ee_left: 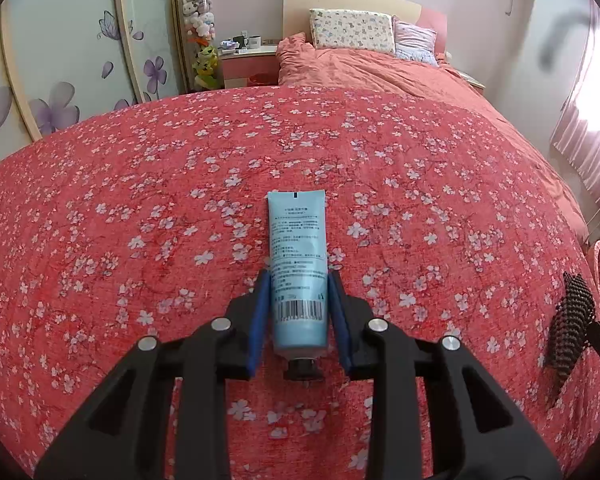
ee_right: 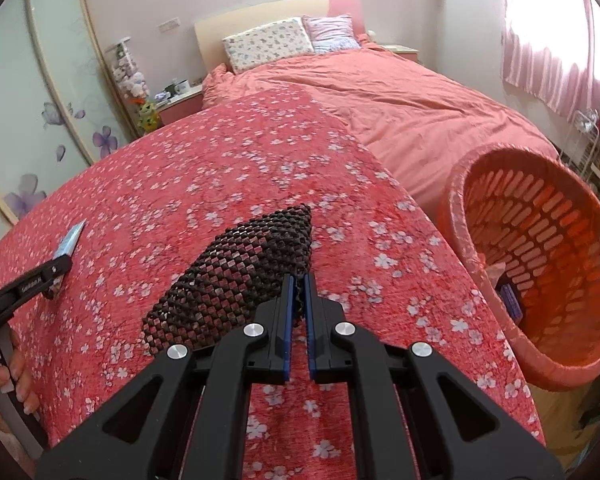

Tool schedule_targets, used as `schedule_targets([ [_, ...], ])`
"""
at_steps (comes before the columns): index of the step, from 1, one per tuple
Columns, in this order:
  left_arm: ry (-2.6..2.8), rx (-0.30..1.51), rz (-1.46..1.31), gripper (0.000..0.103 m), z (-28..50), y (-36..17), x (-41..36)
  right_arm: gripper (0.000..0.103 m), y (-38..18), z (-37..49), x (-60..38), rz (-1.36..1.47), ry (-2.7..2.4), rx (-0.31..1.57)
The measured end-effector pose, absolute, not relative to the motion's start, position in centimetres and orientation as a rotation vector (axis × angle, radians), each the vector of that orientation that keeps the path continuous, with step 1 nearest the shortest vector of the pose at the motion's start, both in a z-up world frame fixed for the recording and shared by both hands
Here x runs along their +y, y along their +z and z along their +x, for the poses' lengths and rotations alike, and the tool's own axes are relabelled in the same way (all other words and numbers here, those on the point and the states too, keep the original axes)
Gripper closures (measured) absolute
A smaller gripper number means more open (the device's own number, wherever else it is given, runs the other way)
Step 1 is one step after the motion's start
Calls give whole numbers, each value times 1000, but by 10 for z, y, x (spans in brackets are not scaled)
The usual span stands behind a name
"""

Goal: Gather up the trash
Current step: 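Carry the tube and mesh pad in both tools over the orange basket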

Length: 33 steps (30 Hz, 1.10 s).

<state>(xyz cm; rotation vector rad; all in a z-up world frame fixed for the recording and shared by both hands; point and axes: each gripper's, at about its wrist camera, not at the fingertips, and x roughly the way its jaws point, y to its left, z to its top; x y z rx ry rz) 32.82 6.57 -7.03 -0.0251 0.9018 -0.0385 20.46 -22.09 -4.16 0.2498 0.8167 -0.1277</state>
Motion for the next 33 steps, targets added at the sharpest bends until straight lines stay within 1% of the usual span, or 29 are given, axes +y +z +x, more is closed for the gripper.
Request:
schedule_targets([
  [10,-63,897,-66,74,327,-69,75,98,-36,207,-216,259,-96,808],
  [19,-110,892,-108,74,321,-64,86,98,5,192,-227,275,-81,692],
  [26,-122,845,-77,74,300,-43,81,98,25,175,-235,284,-92,627],
  [33,-156,797,-33,74,281,-10,51,98,44,157,-248,288,-109,570],
])
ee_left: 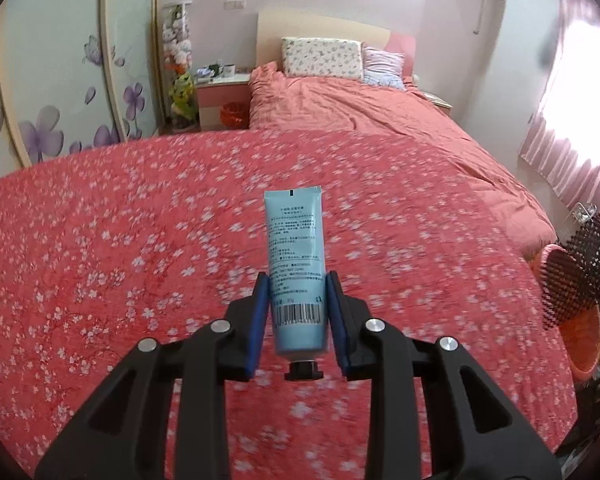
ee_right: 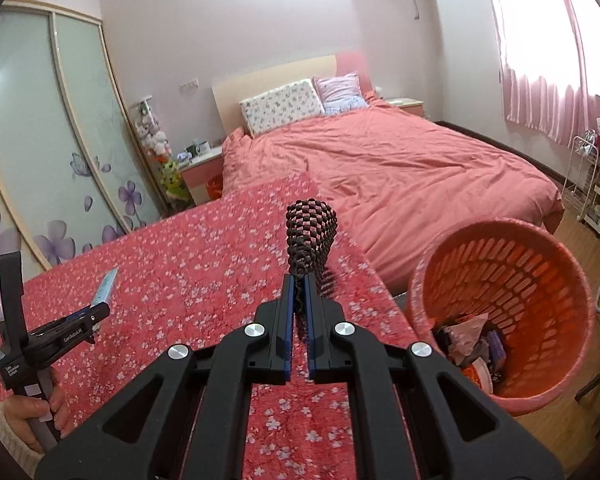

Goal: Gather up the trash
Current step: 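Carry the tube and mesh pad in both tools over the orange basket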

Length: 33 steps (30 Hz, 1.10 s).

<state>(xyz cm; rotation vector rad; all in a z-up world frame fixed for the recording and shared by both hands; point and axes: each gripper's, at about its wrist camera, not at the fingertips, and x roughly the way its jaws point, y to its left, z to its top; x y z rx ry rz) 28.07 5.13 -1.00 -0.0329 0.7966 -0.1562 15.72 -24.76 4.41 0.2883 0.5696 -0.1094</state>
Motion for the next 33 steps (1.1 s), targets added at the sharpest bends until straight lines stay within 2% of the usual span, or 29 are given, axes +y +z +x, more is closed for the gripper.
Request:
schedule_targets([
  [14,-357,723,21,74,245,42,-44,98,64,125,-292,315,-182,489],
  [33,-700,741,76,74,204,40,-202,98,59,92,-381,386,-336,446],
])
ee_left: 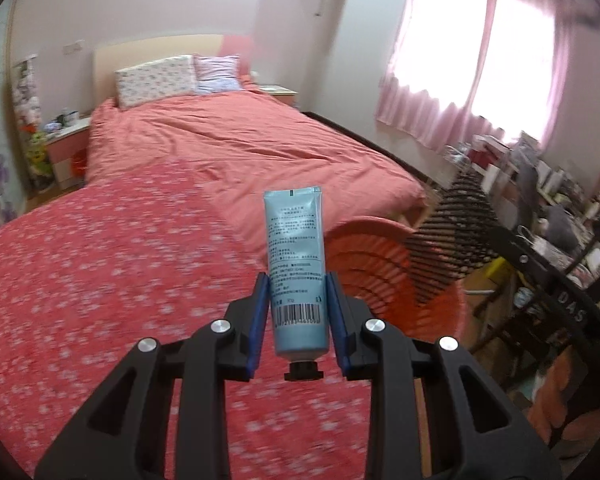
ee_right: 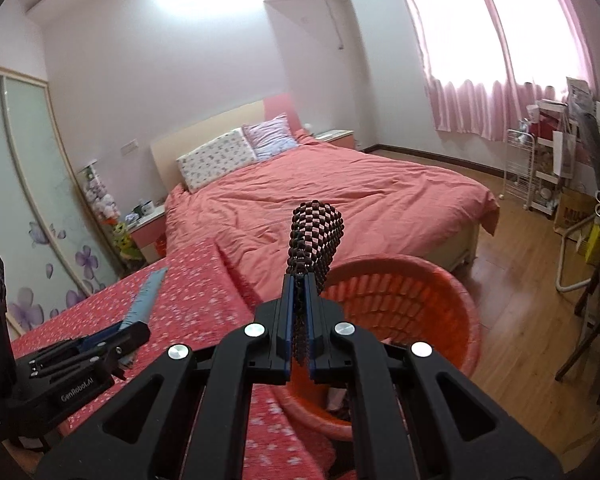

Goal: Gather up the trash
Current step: 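Carry the tube and mesh pad in both tools over the orange basket, then open both tools to drop the tube and mesh pad into the basket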

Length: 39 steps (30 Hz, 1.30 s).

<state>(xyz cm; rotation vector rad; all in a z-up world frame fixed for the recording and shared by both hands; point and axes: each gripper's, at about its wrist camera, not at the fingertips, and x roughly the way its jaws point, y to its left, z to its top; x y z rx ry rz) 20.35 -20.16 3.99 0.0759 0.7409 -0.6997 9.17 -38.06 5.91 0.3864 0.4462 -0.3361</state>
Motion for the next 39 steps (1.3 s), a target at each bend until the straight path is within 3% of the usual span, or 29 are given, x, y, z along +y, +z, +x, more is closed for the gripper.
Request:
schedule_targets([
  [12,-834,788,104,74,196,16,-285,98,37,92,-418,444,-372,464],
  [24,-852,840,127,74,202,-13,-321,98,23,92,-438,509,-358,486],
  [27,-833,848,121,66,207,-16,-321,97,18,95,-442,536,-338,504],
  [28,-821,851,120,59,209,-18,-320,97,17,95,-442,543,-335,508],
  [29,-813,851,118,55,211,-18,-319,94,16,95,-443,548,-334,512],
  [32,-776,854,123,54,218,-21,-309,80,14,93,-442,556,-341,517],
  [35,-738,853,120,54,220,-22,-297,73,17,86,-439,545,-356,510],
  [39,-684,822,116,50,218,-13,-266,52,29,74,-426,495,-382,478],
])
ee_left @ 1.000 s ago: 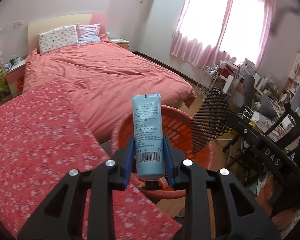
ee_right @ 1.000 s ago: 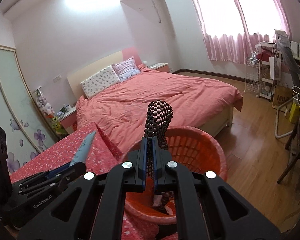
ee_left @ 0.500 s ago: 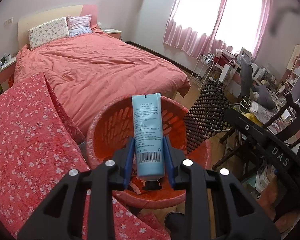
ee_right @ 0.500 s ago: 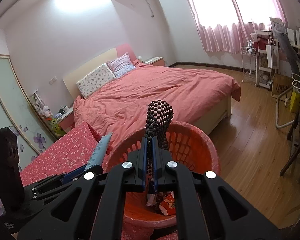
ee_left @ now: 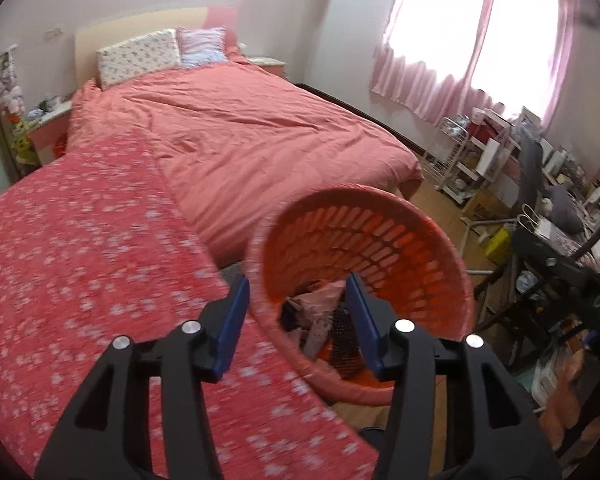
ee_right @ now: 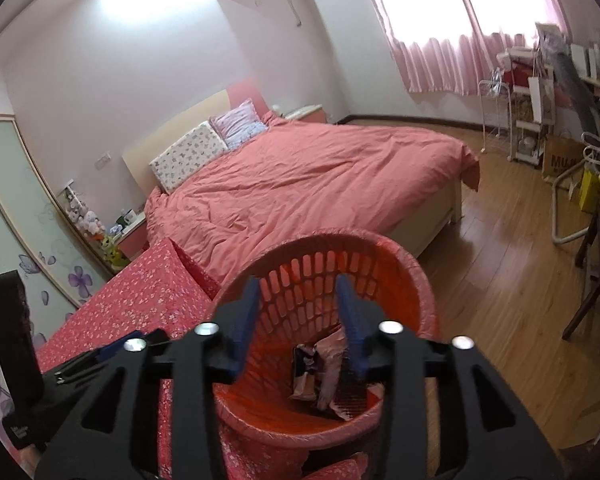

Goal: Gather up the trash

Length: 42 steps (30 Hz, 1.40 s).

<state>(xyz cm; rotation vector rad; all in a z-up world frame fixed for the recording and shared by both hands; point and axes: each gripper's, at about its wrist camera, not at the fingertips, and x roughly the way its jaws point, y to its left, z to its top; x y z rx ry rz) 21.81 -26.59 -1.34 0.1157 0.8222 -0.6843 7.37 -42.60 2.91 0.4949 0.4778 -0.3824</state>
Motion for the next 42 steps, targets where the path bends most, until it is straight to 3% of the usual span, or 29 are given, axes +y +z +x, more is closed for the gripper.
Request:
schedule_targets([
  [4,-628,753,114,40,202,4,-230,34,42,57,-410,437,-399,428],
  [6,-594,708,112,35,189,15,-209,20,48,47,-401,402,-418,401],
  [8,-552,655,111,22,173,26,-186,9,54,38,-385,342,-468,367],
  [11,-477,575,117,9,148,37,-159,2,63,22,-356,217,-569,330],
  [13,-421,526,127,4,131,43,-141,2,66,16,-344,171,-610,321],
  [25,-149,477,103,4,48,37,-51,2,59,-32,-285,125,-577,314],
  [42,-91,492,-2,4,-12,23,-6,2,44,-49,-253,102,-571,413],
])
